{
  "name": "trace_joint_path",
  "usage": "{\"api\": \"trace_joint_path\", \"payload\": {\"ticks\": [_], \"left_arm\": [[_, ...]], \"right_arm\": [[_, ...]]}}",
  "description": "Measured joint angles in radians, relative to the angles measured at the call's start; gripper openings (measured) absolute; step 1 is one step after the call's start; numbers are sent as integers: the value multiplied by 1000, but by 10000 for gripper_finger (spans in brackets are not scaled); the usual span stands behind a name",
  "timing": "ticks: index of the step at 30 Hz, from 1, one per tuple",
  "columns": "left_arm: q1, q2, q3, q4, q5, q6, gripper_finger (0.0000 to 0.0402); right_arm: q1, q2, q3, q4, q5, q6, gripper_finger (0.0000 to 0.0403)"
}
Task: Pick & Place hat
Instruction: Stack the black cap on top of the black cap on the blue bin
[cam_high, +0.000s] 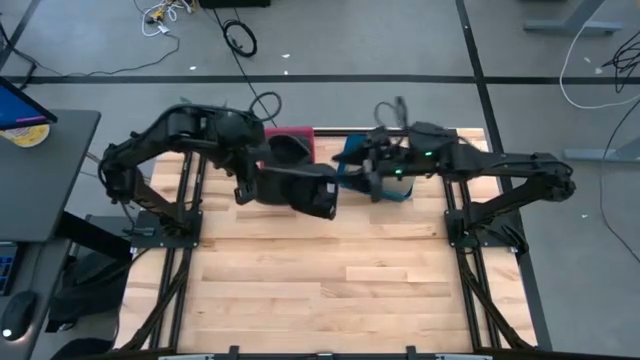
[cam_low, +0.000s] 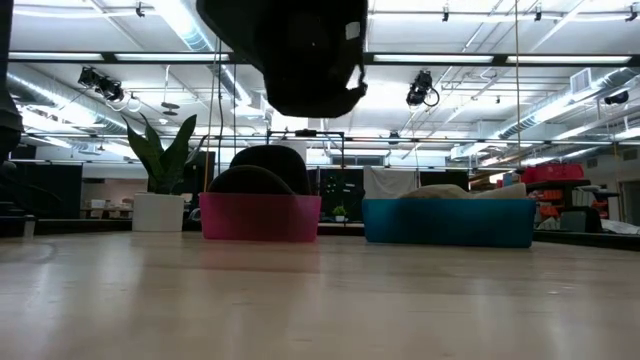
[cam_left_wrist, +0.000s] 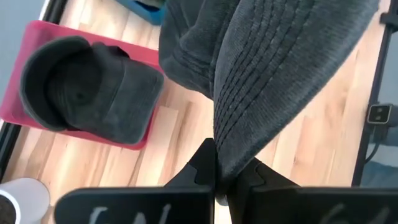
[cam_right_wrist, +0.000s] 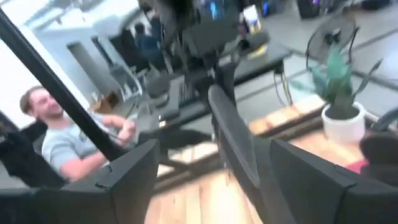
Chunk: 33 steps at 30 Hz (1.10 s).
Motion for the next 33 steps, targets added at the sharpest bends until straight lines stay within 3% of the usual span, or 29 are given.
{"api": "trace_joint_path", "payload": {"ticks": [12, 22, 26, 31, 33], "left_arm": [[0, 13, -7, -1, -4, 10, 11], [-20, 13, -7, 2, -3, 13, 11], [-24, 13, -7, 8, -4, 15, 11], [-24, 13, -7, 5, 1, 14, 18], [-24, 13, -7, 3, 3, 15, 19]], "right_arm": [[23, 164, 0, 52, -15, -46, 268], [24, 186, 0, 52, 86, -105, 220], [23, 186, 0, 53, 86, -105, 161], [23, 187, 0, 36, 65, -78, 31], [22, 188, 0, 31, 55, -66, 15]]}}
